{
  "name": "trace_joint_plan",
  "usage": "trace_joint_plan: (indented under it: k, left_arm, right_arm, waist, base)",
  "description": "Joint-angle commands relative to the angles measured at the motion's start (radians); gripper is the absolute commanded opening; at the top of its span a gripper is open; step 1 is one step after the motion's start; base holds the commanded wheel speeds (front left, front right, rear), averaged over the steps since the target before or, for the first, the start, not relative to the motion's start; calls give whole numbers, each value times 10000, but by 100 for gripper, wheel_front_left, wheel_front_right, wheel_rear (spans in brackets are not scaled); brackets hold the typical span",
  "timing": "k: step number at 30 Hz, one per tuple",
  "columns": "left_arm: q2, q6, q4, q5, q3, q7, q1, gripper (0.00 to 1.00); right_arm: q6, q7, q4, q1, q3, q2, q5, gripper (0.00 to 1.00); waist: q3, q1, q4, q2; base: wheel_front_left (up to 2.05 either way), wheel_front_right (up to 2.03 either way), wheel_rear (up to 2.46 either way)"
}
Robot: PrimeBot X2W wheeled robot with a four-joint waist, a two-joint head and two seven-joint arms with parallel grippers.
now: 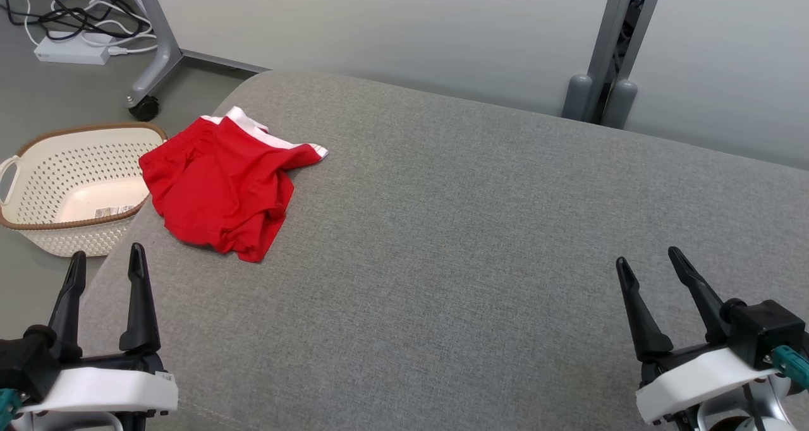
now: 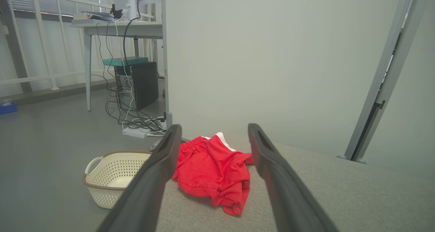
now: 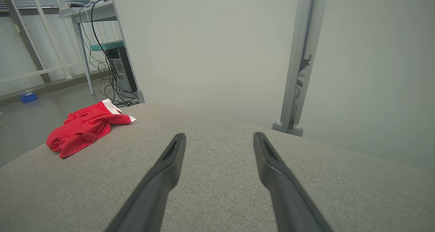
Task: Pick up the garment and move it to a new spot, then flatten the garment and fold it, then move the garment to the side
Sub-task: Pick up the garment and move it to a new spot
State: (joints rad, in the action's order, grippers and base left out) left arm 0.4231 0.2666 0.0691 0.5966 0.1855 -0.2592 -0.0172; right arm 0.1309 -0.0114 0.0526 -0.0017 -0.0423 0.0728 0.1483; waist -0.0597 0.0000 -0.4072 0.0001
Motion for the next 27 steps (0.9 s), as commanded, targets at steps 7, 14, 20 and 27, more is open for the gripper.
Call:
trace_joint_plan:
  k: [7,14,20,27]
  left_arm:
    - [-114,-300,-134,-241,-252,-40,78,100]
    - [-132,-463,-102,-406,-523,-42,387,100]
    - [252,-581,95,-542,-892,3,1472,100]
    - [1116,-1162,-1246,-727,-666,881,3576,100]
  right_arm:
    - [-3,-115,-96,-100,-70,23,58,100]
    - [-3,-142,-154,-89,-42,-14,115,100]
    - [-3,-98,-66,-149,-57,-32,120,100]
    - [-1,-16,22,-387,-226,30,106,100]
  waist:
    - [-9,0,111,-1]
    - [36,0,179,-1]
    - [-6,0,357,-1]
    - [-382,0,1034,-1]
  base:
    - [0,0,0]
    - [0,0,0]
    - [0,0,0]
    - [0,0,0]
